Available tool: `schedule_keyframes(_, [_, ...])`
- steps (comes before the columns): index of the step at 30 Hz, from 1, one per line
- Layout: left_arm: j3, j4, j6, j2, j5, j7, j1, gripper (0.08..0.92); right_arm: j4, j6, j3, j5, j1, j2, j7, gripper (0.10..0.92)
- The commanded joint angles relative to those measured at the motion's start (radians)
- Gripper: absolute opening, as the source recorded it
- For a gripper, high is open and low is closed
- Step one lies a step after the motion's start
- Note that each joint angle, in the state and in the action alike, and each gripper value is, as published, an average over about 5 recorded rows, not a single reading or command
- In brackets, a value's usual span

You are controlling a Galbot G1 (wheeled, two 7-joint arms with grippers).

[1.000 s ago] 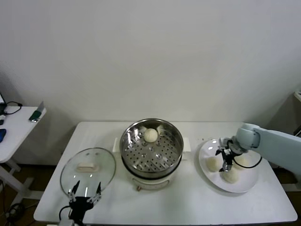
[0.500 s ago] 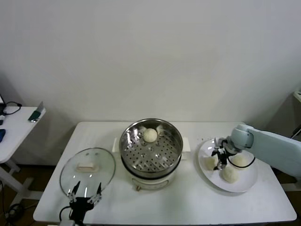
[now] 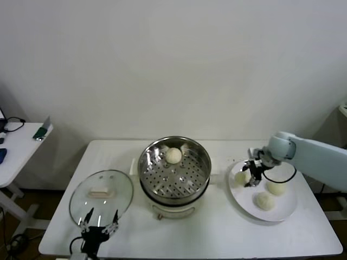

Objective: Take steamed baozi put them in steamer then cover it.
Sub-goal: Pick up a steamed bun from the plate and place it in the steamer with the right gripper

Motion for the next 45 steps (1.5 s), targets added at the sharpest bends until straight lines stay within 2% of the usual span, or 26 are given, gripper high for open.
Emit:
schedule_keyframes(1, [0.000,-0.001,0.002,0.004,-0.001,0.001,-0.003,0.823,0.075,0.008,-0.242,0.204,0.429,0.041,-0.054,0.679])
schedule_keyframes(8, [0.006,-0.005,0.007,0.006,-0.002,0.002,-0.011,0.823,0.228,-0.066,-0.253,0.501,0.655,0.202,-0.008,0.679])
schedule_keyframes(13, [0.007,-0.011,0.008,0.005,-0.004,0.002,-0.011,0.823,0.305,-0.153,-0.164,0.584,0.581,0.329,0.101,0.679])
schedule_keyframes(18, [0.006,-0.014,0.008,0.003,-0.005,0.001,-0.010,0.823,0.316,-0.225,-0.141,0.571,0.450,0.480,0.193,0.679])
schedule_keyframes(24, [-0.001,-0.021,0.005,0.000,-0.009,-0.001,-0.001,0.823,0.224,-0.264,-0.130,0.510,0.324,0.603,0.242,0.679])
schedule_keyframes(34, [-0.005,-0.025,0.003,-0.003,-0.009,-0.002,0.009,0.823,0.080,-0.312,-0.113,0.410,0.144,0.659,0.305,0.679])
schedule_keyframes(45, [-0.001,-0.025,0.009,-0.001,-0.008,0.000,0.006,0.823,0.040,-0.346,-0.099,0.384,0.054,0.678,0.351,0.679])
